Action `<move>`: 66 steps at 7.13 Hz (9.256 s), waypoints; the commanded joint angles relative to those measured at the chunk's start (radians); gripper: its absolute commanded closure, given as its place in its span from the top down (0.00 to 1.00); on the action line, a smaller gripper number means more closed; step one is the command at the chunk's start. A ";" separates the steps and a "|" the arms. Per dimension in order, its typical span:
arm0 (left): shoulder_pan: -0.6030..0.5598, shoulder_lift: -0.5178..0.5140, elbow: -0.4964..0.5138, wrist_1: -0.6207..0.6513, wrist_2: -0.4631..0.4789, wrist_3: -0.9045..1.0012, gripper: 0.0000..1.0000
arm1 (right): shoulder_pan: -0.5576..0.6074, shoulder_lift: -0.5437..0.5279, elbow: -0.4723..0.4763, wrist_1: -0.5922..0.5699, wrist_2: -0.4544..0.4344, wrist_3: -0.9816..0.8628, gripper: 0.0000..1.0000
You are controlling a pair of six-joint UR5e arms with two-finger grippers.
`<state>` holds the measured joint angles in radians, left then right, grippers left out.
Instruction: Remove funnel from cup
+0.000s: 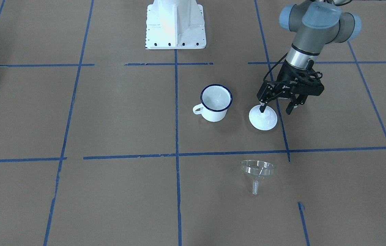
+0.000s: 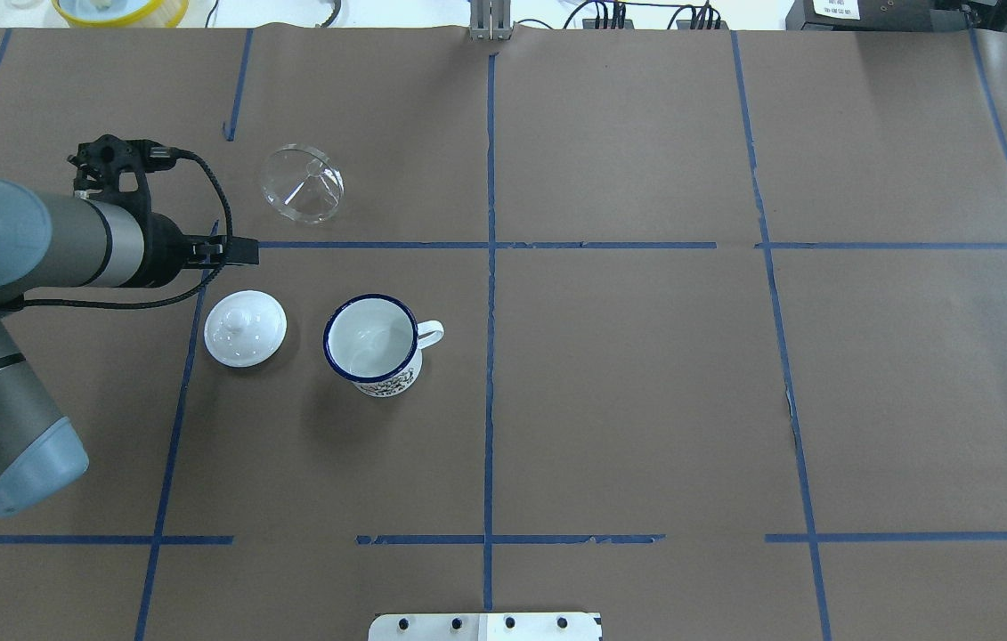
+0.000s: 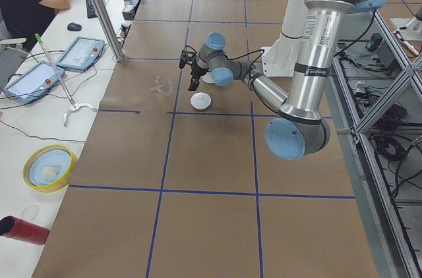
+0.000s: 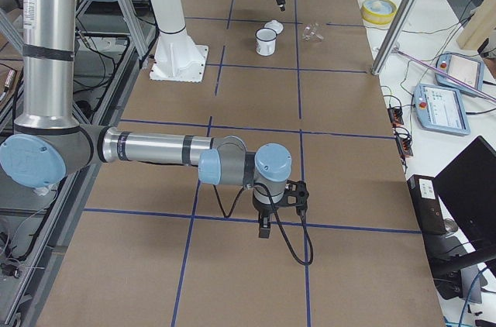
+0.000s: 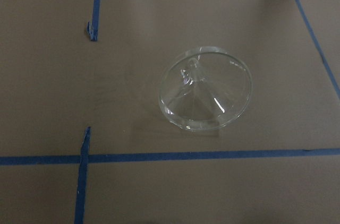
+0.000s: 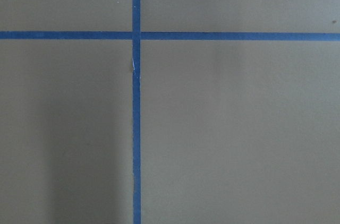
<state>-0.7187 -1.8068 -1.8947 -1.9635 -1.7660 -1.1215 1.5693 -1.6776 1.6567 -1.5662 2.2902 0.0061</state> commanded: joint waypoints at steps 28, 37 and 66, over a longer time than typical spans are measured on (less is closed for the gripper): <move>-0.062 -0.366 -0.196 0.789 -0.277 0.029 0.00 | 0.000 -0.001 0.000 0.000 0.000 0.000 1.00; 0.096 -0.425 0.034 0.589 -0.205 -0.120 0.00 | 0.000 0.001 0.000 0.000 0.000 0.000 1.00; -0.773 0.102 0.127 0.568 -0.475 1.287 1.00 | 0.000 -0.001 0.000 0.000 0.000 0.000 1.00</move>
<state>-1.4019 -1.7857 -1.8178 -1.3946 -2.2253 0.0077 1.5693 -1.6780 1.6563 -1.5662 2.2902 0.0062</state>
